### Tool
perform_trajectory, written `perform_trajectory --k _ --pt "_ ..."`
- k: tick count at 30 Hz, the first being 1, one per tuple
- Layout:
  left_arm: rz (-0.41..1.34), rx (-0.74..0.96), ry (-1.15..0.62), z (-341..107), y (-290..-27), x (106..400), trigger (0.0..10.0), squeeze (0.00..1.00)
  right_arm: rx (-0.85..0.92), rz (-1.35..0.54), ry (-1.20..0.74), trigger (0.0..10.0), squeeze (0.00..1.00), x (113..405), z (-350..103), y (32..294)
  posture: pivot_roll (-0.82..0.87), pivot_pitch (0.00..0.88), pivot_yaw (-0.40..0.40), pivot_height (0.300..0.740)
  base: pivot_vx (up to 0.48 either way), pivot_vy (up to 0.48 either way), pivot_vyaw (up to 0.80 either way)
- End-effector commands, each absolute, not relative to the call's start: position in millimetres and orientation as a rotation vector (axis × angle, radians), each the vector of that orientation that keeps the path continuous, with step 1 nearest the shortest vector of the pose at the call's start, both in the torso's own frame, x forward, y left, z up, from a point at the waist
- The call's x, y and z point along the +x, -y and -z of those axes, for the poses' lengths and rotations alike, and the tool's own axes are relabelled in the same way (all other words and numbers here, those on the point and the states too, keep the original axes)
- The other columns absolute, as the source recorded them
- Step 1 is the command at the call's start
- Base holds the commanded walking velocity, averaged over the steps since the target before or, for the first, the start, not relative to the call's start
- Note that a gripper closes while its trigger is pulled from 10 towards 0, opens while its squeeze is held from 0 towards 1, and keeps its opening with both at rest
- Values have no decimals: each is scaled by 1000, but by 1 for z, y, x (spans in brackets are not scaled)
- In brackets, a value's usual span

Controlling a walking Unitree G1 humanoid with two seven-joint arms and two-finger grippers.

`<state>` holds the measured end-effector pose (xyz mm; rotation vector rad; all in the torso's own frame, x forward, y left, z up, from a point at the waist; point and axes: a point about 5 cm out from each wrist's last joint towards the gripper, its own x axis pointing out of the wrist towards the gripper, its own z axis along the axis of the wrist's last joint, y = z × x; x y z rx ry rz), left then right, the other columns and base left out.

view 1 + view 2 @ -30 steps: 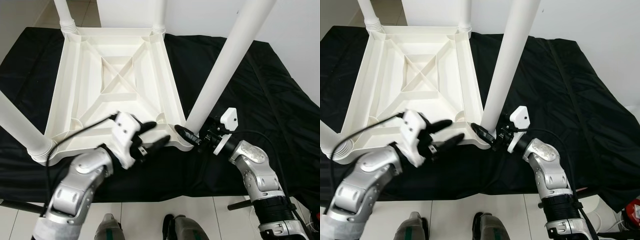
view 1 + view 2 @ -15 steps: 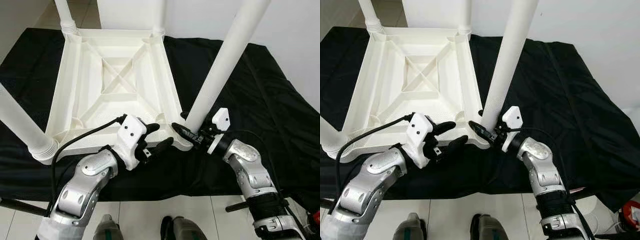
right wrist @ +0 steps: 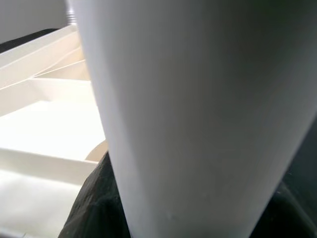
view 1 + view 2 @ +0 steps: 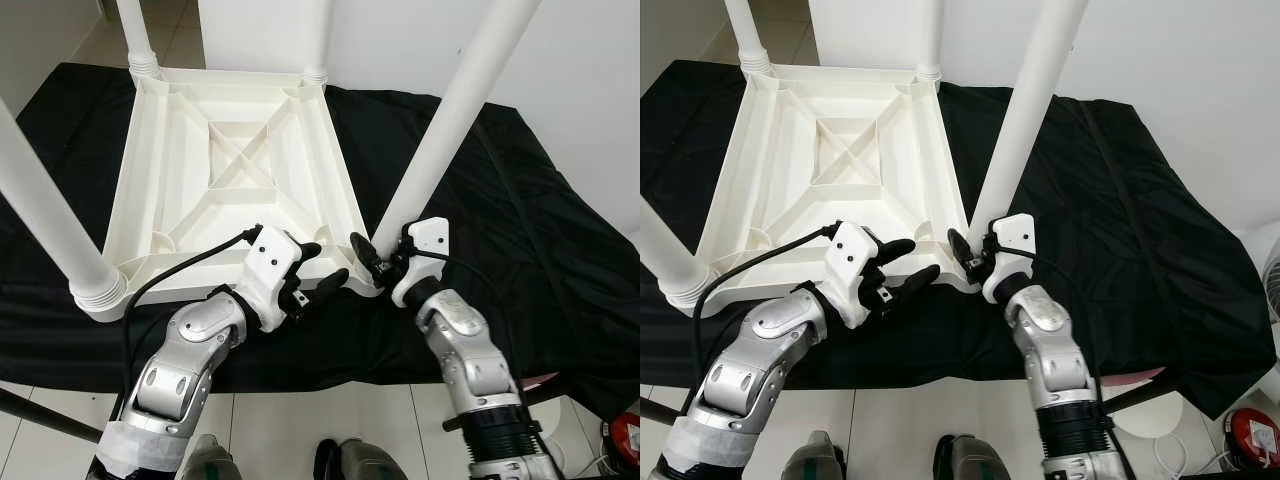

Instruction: Building children table

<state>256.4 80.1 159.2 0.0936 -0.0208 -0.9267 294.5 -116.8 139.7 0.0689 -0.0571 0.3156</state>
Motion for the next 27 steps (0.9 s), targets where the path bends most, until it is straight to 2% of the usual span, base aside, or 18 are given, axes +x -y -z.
perform_trajectory --k 1,4,9,10,11,12,15,18,21,22,25,26,27 --pt "774 90 18 -159 -84 264 10000 0 85 -225 1 0 0 294 -131 126 72 64 -100 740 0 0 0" --pt "734 79 -1 -158 -87 267 10000 0 109 -190 11 0 0 292 -134 109 74 62 -96 740 0 0 0" --pt "706 75 -8 -157 -90 269 10000 0 118 -184 22 0 0 291 -137 101 75 62 -94 740 0 0 0" --pt "695 72 -8 -158 -90 270 10000 0 122 -199 39 10000 110 290 -139 100 80 59 -98 740 0 0 0" --pt "695 72 -8 -158 -90 270 10000 0 122 -199 39 10000 110 290 -139 100 80 59 -98 740 0 0 0" --pt "685 71 -6 -158 -91 270 10000 0 133 -228 58 10000 1000 289 -142 100 88 54 -101 740 0 0 0" --pt "671 73 -3 -158 -92 270 10000 0 129 -247 80 10000 1000 288 -144 101 89 52 -101 740 0 0 0" --pt "627 45 -6 -161 -95 268 10000 0 97 -293 114 10000 1000 289 -146 115 97 54 -104 740 0 0 0" --pt "623 36 -13 -161 -96 268 10000 0 96 -302 110 10000 1000 290 -146 119 98 57 -104 740 0 0 0" --pt "630 39 -16 -161 -95 267 10000 0 64 -321 101 10000 784 292 -144 124 99 64 -99 740 0 0 0" --pt "635 40 -20 -160 -95 266 10000 0 42 -334 94 10000 784 293 -144 128 99 64 -99 740 0 0 0" --pt "629 64 -5 -160 -96 266 10000 0 22 -361 102 10000 0 295 -145 136 88 52 -78 740 0 0 0" --pt "629 64 -5 -160 -96 266 10000 0 22 -361 102 10000 0 295 -145 136 88 52 -78 740 0 0 0"
